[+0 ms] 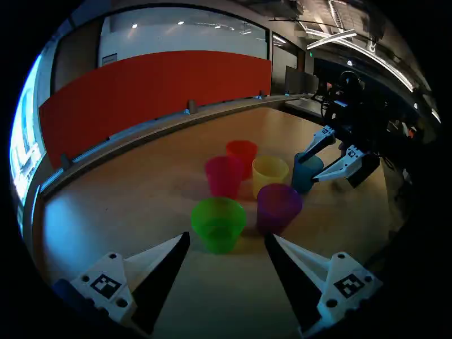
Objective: Pour water
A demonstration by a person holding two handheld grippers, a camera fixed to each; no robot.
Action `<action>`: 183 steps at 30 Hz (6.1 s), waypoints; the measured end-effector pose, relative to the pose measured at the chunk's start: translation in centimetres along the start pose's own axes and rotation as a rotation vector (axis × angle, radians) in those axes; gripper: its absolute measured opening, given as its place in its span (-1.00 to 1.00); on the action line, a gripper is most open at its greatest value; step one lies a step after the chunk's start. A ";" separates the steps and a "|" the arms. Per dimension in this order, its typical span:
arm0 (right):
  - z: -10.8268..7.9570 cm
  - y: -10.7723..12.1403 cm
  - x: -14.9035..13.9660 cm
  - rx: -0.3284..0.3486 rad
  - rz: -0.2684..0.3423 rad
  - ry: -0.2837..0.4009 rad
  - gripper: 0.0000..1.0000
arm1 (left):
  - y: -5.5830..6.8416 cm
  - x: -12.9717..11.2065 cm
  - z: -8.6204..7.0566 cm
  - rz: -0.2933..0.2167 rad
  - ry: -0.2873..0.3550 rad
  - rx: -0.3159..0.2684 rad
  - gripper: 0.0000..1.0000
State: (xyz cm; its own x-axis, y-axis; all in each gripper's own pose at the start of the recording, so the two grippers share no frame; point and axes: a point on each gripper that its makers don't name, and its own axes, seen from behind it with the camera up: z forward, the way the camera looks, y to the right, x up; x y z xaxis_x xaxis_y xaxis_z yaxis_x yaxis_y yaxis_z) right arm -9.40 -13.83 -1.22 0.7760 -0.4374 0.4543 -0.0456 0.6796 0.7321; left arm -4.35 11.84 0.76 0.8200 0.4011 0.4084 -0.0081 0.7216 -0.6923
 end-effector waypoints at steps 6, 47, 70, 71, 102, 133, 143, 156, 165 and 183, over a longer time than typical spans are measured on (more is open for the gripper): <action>-0.3 0.1 -0.4 -0.009 0.011 -0.002 0.95 | 0.1 0.1 -0.3 0.003 0.002 0.006 0.97; -10.8 2.2 -0.9 -0.248 0.113 0.170 0.96 | -2.1 -2.5 -5.4 -0.079 0.123 0.250 0.97; -14.6 6.7 6.2 -0.604 0.182 0.524 0.96 | -5.9 1.0 -10.7 -0.212 0.439 0.568 0.97; -14.9 7.0 6.5 -0.624 0.180 0.540 0.96 | -6.1 1.2 -11.0 -0.211 0.451 0.585 0.97; -18.3 8.6 7.8 -0.850 0.239 0.665 0.96 | -6.0 2.8 -13.1 -0.202 0.620 0.753 0.97; -18.7 9.3 5.7 -0.906 0.273 0.613 0.96 | -7.2 -1.2 -10.1 -0.220 0.591 0.747 0.97; -18.9 9.2 5.9 -0.910 0.267 0.614 0.96 | -7.5 -1.7 -9.8 -0.225 0.576 0.750 0.97; -19.0 8.9 6.0 -0.906 0.263 0.618 0.96 | -7.8 -1.8 -9.7 -0.227 0.570 0.758 0.97; -19.3 8.7 6.0 -0.903 0.265 0.624 0.96 | -7.6 -1.9 -9.5 -0.224 0.568 0.753 0.97; -18.9 7.9 5.9 -0.880 0.248 0.660 0.96 | -7.6 -1.9 -9.3 -0.223 0.567 0.753 0.97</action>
State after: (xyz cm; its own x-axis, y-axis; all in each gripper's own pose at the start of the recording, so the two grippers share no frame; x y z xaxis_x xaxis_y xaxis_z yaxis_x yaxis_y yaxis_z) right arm 6.72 0.12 -2.37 0.9999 -0.0128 -0.0110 0.0120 0.9973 -0.0720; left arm -0.51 0.32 -0.26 0.9998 0.0217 -0.0002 -0.0217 0.9997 0.0095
